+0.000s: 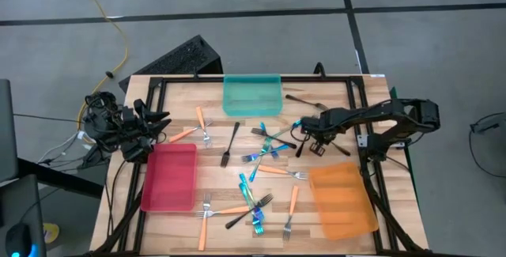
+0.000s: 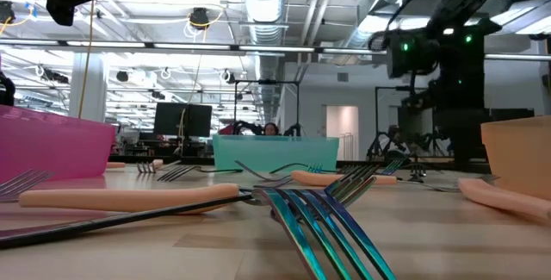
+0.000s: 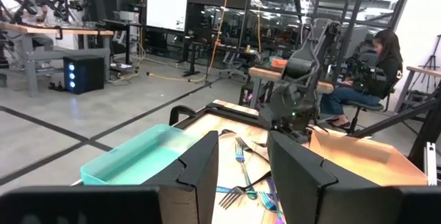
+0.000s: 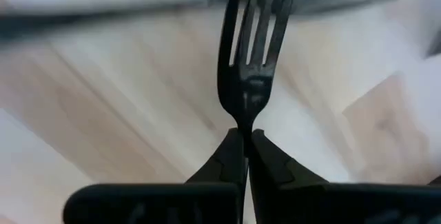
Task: Sort silverware by color (type)
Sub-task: Put the black fork into the orange bin
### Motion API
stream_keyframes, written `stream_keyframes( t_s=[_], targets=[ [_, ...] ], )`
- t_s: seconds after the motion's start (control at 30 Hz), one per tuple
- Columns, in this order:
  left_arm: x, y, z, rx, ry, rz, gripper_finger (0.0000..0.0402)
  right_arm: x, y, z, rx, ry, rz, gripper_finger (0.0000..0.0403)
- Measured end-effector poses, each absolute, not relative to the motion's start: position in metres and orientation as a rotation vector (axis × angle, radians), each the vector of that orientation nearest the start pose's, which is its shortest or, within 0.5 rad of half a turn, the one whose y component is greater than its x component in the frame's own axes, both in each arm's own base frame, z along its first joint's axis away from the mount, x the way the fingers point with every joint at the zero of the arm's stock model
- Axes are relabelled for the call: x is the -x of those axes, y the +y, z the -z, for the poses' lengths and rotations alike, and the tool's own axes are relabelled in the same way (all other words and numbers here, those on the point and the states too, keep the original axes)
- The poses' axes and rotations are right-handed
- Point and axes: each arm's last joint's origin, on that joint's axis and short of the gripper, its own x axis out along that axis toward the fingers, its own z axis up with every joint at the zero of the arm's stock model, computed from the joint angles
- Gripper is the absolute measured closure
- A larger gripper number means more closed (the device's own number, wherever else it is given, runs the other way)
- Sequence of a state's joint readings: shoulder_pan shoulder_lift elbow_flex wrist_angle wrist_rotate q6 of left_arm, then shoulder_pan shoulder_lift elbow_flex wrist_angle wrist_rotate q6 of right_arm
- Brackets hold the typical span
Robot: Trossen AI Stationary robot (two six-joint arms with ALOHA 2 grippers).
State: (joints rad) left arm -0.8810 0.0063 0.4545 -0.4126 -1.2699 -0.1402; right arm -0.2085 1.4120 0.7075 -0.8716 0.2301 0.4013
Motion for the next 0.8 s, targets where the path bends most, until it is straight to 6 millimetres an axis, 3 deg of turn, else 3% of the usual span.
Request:
stream_keyframes(
  t_s=[0.27, 0.8],
  targets=[
    [-0.039, -0.003, -0.268, 0.173, -0.046, -0.388, 0.0289, -0.188, -0.055, -0.18, -0.332, 1.331, 0.705, 0.0374],
    [-0.038, -0.002, -0.269, 0.18, -0.05, -0.42, 0.0289, -0.176, -0.052, -0.244, -0.398, 0.758, 0.639, 0.0374]
  ],
)
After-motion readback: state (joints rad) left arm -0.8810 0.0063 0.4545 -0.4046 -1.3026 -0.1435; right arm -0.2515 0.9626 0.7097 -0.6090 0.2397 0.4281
